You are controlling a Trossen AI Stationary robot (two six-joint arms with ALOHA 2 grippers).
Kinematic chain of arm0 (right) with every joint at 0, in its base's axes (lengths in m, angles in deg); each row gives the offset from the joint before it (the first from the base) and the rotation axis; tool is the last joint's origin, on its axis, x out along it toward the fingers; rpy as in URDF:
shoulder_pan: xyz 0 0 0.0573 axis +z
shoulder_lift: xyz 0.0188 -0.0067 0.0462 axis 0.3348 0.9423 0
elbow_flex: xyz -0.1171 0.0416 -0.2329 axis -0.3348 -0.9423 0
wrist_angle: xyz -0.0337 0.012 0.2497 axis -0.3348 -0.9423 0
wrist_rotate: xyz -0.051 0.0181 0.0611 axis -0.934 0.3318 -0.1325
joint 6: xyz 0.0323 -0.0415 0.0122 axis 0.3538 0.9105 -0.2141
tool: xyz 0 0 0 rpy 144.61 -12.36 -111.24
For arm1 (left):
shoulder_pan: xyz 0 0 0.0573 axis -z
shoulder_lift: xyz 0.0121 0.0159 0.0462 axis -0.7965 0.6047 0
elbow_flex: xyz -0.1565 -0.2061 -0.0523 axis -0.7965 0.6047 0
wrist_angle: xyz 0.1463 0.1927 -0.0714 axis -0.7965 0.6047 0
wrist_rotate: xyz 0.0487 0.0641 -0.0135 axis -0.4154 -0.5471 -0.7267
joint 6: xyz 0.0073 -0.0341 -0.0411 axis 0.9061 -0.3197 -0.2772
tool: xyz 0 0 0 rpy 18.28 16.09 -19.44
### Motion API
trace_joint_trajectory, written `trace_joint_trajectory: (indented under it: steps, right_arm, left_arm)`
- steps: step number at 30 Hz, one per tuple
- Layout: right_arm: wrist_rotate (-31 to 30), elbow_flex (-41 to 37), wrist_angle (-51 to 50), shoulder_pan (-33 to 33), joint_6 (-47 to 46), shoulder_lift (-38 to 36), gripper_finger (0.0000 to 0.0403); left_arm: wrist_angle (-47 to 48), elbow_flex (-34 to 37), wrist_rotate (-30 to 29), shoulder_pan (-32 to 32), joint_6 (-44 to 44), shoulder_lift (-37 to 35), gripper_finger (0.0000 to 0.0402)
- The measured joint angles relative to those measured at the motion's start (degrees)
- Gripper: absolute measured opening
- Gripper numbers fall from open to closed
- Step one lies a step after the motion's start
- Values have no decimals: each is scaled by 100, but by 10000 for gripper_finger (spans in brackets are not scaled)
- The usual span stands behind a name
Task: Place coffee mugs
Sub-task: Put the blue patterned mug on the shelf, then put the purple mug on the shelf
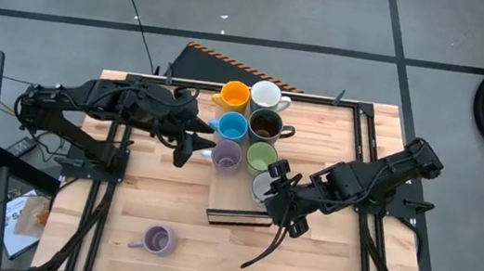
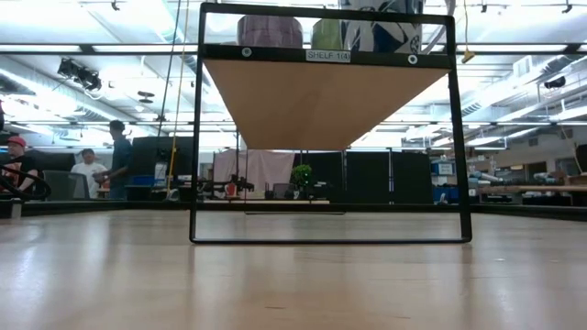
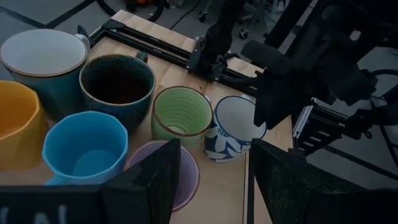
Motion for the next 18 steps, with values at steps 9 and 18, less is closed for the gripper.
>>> trace_joint_trajectory:
  steps: [9, 18]
  right_arm:
    - [-25, 0, 41, 28, -19, -45, 138]
    - [-471, 375, -235, 76, -476, -115, 137]
  left_arm:
    - [39, 2, 338, 0, -3, -116, 204]
    - [-388, 0, 1501, 185, 32, -267, 204]
